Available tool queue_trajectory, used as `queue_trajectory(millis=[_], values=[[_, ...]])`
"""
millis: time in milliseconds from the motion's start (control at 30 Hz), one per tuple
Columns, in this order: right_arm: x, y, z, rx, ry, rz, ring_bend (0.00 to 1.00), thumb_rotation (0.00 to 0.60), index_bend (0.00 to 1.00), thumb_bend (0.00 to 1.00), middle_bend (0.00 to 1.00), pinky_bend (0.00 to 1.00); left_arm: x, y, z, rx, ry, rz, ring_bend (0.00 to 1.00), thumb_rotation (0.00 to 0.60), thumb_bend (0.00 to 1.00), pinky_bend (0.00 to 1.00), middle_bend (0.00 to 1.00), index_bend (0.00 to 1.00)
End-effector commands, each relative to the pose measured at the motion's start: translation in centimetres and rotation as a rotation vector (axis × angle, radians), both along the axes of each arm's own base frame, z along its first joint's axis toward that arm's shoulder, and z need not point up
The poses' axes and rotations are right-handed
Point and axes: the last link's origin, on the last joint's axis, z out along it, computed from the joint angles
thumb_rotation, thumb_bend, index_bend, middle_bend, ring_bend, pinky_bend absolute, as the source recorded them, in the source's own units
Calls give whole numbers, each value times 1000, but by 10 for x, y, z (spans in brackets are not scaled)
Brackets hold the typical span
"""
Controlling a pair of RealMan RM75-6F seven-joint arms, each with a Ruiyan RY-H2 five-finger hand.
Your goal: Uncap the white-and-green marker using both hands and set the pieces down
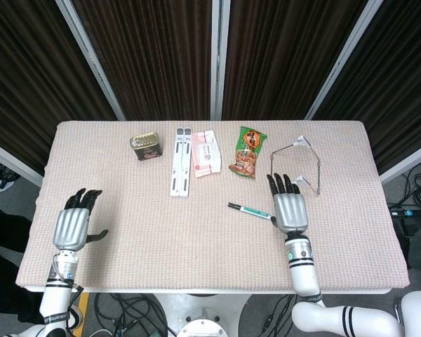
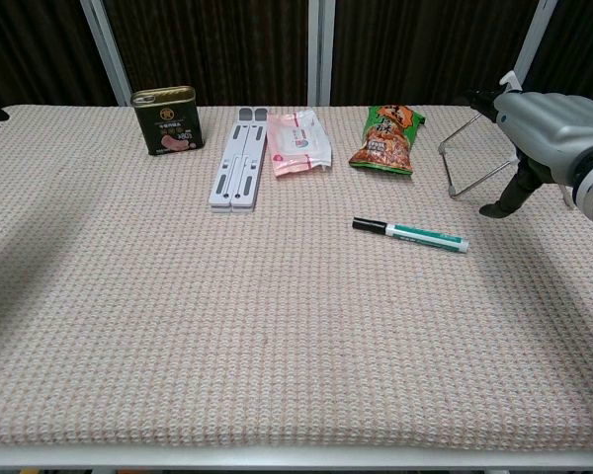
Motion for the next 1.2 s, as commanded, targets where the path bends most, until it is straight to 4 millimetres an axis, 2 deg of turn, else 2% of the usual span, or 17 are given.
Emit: queue_trajectory(millis=[33,133,200,267,333,700,800,867,967,1200], values=[[0,1,-1,4,1,2,0,600,0,36,50,194,1,0,-1,-5,0,-2,72,600,19,174,139,140],[1,2,-3,12,2,3,0,600,0,37,72,193,3,1,-2,-2,-2,-7,72,600,20,174,139,140],[2,1,-3,6,2,-1,61,600,43,37,175,215,4,1,-2,-4,-5,-11,72,600,20,174,139,140],[2,0,-6,15,6,-32,173,600,205,39,295,318,5,1,-2,-7,-4,-14,72,600,20,174,139,140],[3,-1,-11,31,28,-77,207,600,306,49,321,389,6,1,-1,-8,-7,-17,72,600,19,174,139,140],[19,1,-62,117,88,-245,281,600,318,78,403,408,4,0,-3,-31,-15,-12,72,600,20,174,139,140],[24,-2,-69,89,87,-252,372,600,333,80,435,521,3,-1,-2,-30,-22,-10,72,600,20,174,139,140],[27,-3,-72,76,77,-254,465,600,337,86,439,632,1,0,-1,-34,-24,-4,72,600,20,175,139,140],[32,-5,-73,52,76,-246,547,600,338,95,432,714,-2,3,1,-36,-18,-4,72,600,19,175,139,140],[39,-8,-67,16,63,-239,564,600,356,113,432,726,-2,6,1,-42,-32,-19,72,600,19,175,139,140]])
